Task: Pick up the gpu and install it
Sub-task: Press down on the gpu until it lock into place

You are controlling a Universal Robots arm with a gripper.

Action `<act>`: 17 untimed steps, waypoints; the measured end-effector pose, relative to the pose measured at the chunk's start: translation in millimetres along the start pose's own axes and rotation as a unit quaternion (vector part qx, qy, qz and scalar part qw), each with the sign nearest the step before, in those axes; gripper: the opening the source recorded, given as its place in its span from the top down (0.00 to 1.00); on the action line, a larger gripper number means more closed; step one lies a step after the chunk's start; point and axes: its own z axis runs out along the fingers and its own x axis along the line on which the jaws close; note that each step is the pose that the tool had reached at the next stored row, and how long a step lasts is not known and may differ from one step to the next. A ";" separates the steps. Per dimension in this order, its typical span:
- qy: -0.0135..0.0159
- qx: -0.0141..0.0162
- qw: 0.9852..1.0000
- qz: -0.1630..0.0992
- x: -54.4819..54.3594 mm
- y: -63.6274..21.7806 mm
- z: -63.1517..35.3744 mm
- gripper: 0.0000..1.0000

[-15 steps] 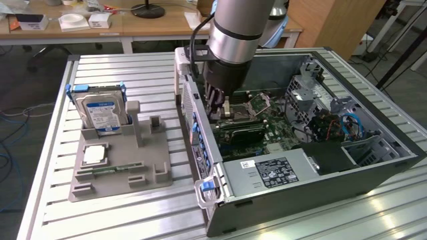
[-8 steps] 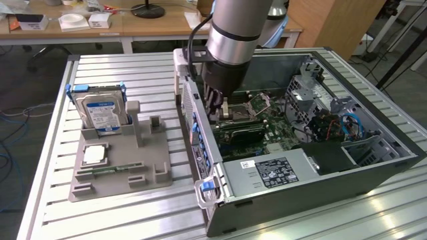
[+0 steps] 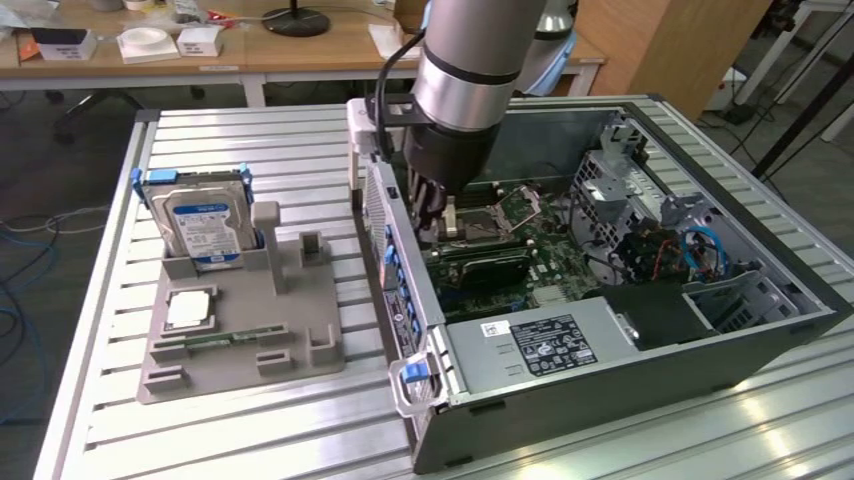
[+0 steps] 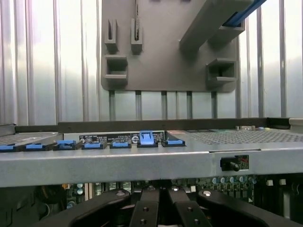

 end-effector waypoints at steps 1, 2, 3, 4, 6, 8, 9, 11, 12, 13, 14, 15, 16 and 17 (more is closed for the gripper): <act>0.000 -0.001 1.000 0.000 -0.2 0.2 -3.3 0.89; 0.001 -0.002 1.000 0.000 -0.3 0.1 -7.8 0.89; 0.001 -0.004 1.000 0.000 -0.6 -0.2 -11.4 0.89; 0.001 -0.004 1.000 0.000 -0.8 -0.7 -13.6 0.89; 0.001 -0.004 1.000 0.000 -1.0 -3.8 -14.4 0.89; 0.000 -0.004 1.000 0.000 -1.3 -10.0 -14.7 0.89; 0.000 -0.004 1.000 0.000 -1.2 -12.2 -14.5 0.89; 0.000 -0.004 1.000 0.000 1.6 -13.9 -12.9 0.89; 0.000 -0.004 1.000 0.000 4.4 -14.3 -11.5 0.89; 0.000 -0.004 1.000 0.000 5.8 -14.4 -10.2 0.89; 0.000 -0.004 1.000 0.000 7.0 -14.6 -8.7 0.89; 0.000 -0.004 1.000 0.000 7.9 -14.7 -6.9 0.89; 0.000 -0.004 1.000 0.000 8.3 -14.8 -5.1 0.89; 0.001 -0.004 1.000 0.000 8.4 -14.8 -3.4 0.89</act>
